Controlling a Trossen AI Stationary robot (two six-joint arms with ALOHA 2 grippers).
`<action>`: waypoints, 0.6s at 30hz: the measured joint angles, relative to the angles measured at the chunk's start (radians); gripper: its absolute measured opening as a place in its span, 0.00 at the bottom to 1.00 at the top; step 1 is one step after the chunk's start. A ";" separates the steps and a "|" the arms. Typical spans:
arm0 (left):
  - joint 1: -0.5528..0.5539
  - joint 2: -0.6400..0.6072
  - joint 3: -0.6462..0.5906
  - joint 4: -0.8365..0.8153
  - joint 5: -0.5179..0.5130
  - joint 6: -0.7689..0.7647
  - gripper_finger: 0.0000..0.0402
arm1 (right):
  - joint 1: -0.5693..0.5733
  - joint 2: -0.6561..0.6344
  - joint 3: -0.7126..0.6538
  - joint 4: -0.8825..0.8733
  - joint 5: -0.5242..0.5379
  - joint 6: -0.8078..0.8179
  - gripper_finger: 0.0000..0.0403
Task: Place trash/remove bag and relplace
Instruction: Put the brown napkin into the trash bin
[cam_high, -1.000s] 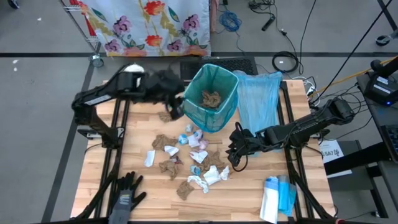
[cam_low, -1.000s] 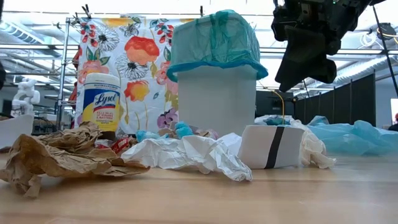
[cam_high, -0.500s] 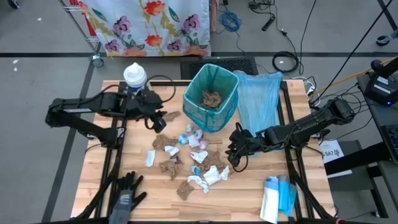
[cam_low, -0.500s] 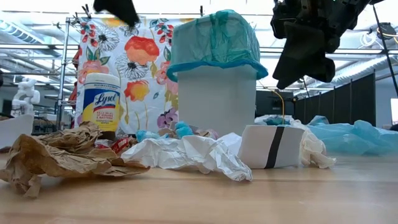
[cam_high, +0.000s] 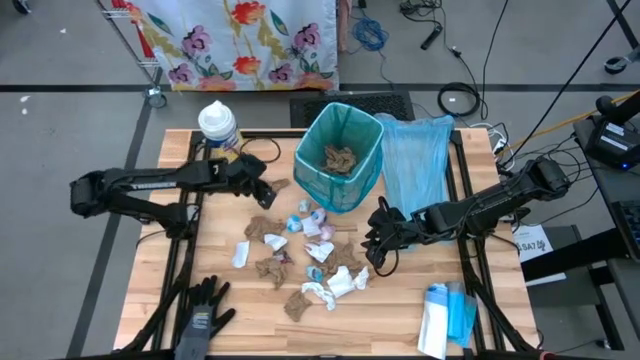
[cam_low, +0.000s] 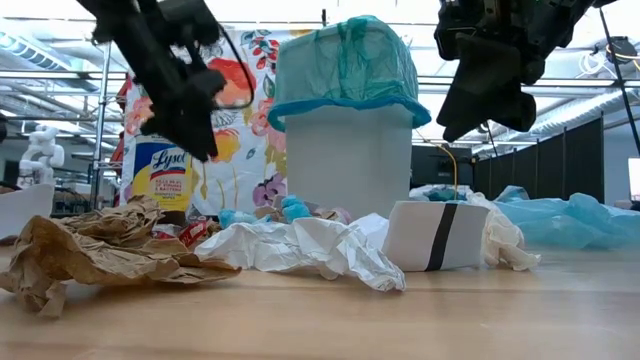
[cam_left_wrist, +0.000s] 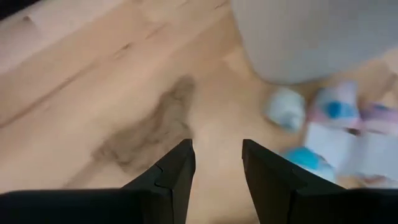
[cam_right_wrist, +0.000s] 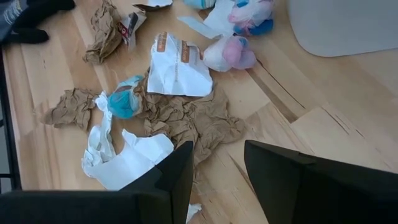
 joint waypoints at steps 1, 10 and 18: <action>0.026 0.013 0.000 -0.001 0.005 0.029 0.34 | 0.000 0.000 0.000 0.000 0.000 0.000 0.33; 0.151 0.181 0.000 0.046 0.123 0.233 0.34 | 0.000 0.000 0.000 -0.001 0.000 0.006 0.33; 0.185 0.316 0.010 0.085 0.144 0.256 0.34 | 0.000 0.000 0.000 -0.001 0.000 0.027 0.33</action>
